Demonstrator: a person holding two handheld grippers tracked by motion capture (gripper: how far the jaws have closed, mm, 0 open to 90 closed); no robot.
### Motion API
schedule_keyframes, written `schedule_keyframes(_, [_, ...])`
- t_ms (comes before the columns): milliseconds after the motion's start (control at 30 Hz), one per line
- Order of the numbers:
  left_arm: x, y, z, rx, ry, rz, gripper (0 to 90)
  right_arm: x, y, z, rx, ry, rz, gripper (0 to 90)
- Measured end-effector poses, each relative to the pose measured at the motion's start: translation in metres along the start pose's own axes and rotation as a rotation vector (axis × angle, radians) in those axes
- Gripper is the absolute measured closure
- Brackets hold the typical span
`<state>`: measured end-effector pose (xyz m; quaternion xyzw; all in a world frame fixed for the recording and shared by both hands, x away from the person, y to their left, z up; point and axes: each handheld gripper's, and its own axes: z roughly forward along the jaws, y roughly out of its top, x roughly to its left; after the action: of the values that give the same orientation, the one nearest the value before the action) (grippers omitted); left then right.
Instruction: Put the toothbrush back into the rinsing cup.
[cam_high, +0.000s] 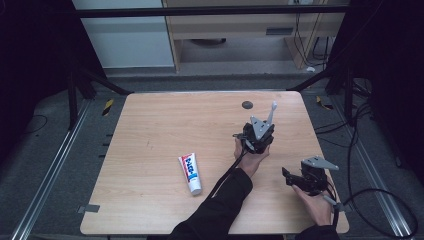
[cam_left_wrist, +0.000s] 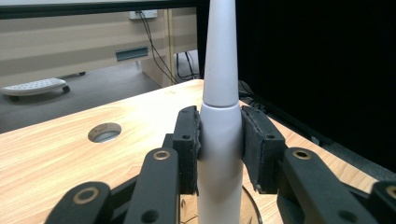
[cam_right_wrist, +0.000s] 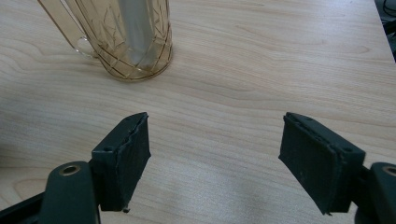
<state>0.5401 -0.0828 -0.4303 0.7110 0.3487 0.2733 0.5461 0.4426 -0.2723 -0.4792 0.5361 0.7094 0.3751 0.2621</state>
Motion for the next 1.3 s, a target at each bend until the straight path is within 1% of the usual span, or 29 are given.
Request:
schedule_keyframes(400, [0.002, -0.007, 0.003, 0.004, -0.006, -0.021, 67.8, 0.000, 0.000, 0.000, 0.002, -0.002, -0.003, 24.0])
schedule_keyframes(500, [0.002, -0.008, 0.002, -0.005, -0.007, -0.026, 67.7, 0.000, 0.000, 0.000, 0.001, -0.001, -0.003, 24.0])
schedule_keyframes(867, [0.004, -0.010, 0.002, -0.014, -0.018, -0.018, 67.1, 0.000, 0.000, 0.000, 0.000, -0.003, -0.004, 24.0])
schedule_keyframes(1000, [0.004, -0.010, 0.002, -0.003, -0.022, -0.001, 66.4, 0.001, 0.000, 0.000, -0.001, -0.004, -0.004, 24.0])
schedule_keyframes(1133, [0.004, -0.011, 0.003, 0.017, -0.024, 0.003, 63.5, 0.001, 0.001, 0.000, -0.001, -0.002, -0.004, 24.0])
schedule_keyframes(1200, [0.003, -0.012, 0.003, 0.020, -0.022, 0.011, 63.2, 0.001, 0.001, 0.000, -0.002, -0.003, -0.008, 24.0])
schedule_keyframes(1300, [0.003, -0.012, 0.003, 0.019, -0.026, 0.012, 62.8, 0.001, 0.001, 0.000, -0.002, -0.004, -0.005, 24.0])
